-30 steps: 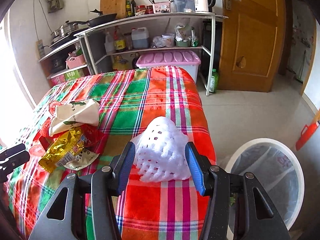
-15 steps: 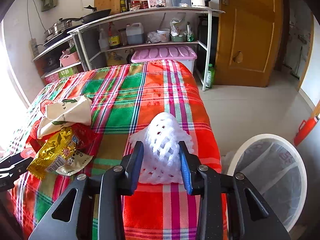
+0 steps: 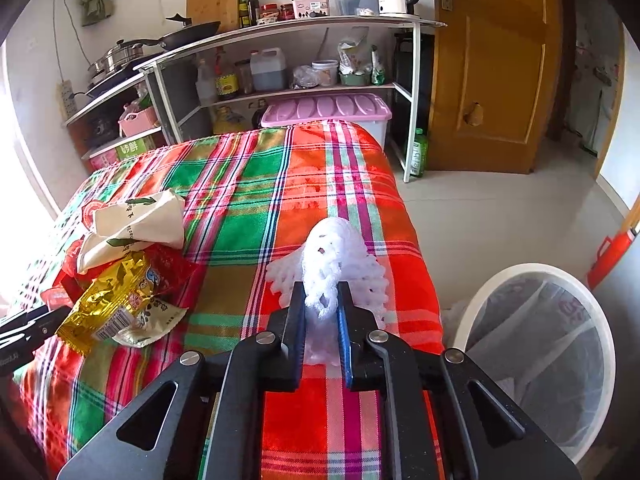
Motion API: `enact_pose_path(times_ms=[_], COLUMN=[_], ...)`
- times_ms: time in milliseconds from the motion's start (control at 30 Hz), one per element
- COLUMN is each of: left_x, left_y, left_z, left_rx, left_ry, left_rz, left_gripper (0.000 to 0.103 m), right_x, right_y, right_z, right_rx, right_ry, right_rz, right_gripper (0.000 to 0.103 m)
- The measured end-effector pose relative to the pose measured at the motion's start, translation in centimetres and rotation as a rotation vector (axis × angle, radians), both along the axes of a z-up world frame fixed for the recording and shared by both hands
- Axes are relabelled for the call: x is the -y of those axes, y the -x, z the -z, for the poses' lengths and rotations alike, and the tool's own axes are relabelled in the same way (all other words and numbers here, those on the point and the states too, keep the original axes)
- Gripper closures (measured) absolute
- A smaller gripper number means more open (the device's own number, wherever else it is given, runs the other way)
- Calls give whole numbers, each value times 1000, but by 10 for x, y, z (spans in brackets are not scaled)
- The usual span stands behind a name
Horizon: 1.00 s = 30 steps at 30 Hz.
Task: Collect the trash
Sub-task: 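Grasp a second foam net with the right tool while the left grasps the clear cup, then carry the net and clear cup over the bin with both tools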
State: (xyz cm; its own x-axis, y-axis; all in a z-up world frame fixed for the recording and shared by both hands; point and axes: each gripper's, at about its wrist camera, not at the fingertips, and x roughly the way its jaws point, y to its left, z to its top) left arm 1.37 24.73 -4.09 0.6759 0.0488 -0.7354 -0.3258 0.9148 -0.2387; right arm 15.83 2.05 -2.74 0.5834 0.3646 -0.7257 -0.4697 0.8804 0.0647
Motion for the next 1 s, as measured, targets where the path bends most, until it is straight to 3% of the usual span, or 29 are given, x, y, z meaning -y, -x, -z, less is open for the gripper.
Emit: enact_pose_path(times_ms=[400,1000], left_x=[14,74], left_y=[6,-11], left_z=[-20,-58], left_rx=[38,117], left_ry=[-29,-64], left_rz=[22,176], left_gripper=[54,54], right_x=[11,51], right_y=[13,49], right_z=[-9,-34], right_rx=[10,55], right_ry=[-40,-132], right_rz=[-2,17], right_gripper=[91,91])
